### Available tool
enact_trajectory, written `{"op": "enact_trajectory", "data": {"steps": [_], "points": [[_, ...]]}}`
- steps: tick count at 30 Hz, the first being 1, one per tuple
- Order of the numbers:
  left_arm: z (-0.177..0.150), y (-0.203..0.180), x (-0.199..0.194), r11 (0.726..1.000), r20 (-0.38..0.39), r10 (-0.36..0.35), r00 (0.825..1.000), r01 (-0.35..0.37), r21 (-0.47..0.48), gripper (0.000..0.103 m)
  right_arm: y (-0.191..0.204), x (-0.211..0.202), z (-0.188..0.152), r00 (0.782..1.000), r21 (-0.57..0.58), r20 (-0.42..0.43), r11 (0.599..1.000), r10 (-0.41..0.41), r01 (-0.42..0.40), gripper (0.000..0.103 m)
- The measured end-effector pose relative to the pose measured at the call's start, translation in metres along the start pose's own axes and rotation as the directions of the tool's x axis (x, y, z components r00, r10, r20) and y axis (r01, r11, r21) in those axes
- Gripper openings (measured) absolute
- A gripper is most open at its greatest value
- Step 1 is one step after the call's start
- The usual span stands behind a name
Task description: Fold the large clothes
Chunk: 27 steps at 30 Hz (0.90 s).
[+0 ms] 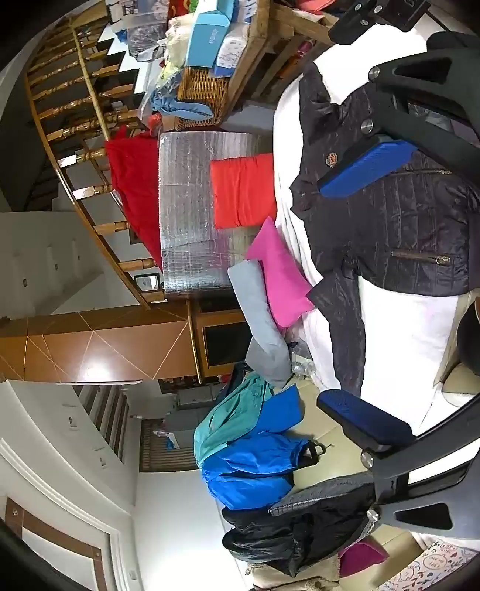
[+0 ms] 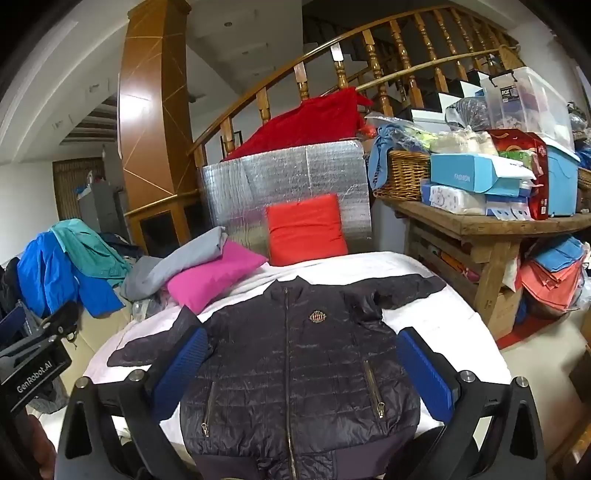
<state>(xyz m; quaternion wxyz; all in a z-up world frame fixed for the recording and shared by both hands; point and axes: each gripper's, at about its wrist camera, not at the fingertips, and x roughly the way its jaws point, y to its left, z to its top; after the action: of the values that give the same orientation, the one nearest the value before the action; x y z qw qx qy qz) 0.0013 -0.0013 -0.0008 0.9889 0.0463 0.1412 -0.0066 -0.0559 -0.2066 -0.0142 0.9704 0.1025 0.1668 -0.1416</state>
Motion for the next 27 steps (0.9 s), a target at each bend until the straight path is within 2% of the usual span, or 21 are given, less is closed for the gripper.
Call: {"op": "enact_trajectory", "data": {"steps": [3,6,12,27], "points": [[0.0,-0.002,0.005,1.0,-0.02,-0.004,1.0,0.004,0.013,0.103,0.001,0.0,0.0,1.0,0.01,-0.006,1.0,-0.004,0.004,0.103],[-0.001,-0.001,0.009,1.0,-0.032,-0.013,0.999,0.014,0.021,0.103,-0.002,0.009,-0.005,0.999,0.03,-0.05,1.0,-0.004,0.006,0.103],[-0.008,-0.008,0.008,0.999,-0.03,-0.021,0.999,0.022,0.044,0.103,0.001,0.025,-0.01,0.994,0.002,-0.108,1.0,-0.023,0.023,0.103],[-0.019,-0.019,0.01,0.997,-0.063,-0.048,0.997,0.052,0.065,0.103,-0.001,0.027,-0.015,0.991,-0.024,-0.122,0.998,-0.055,0.052,0.103]]}}
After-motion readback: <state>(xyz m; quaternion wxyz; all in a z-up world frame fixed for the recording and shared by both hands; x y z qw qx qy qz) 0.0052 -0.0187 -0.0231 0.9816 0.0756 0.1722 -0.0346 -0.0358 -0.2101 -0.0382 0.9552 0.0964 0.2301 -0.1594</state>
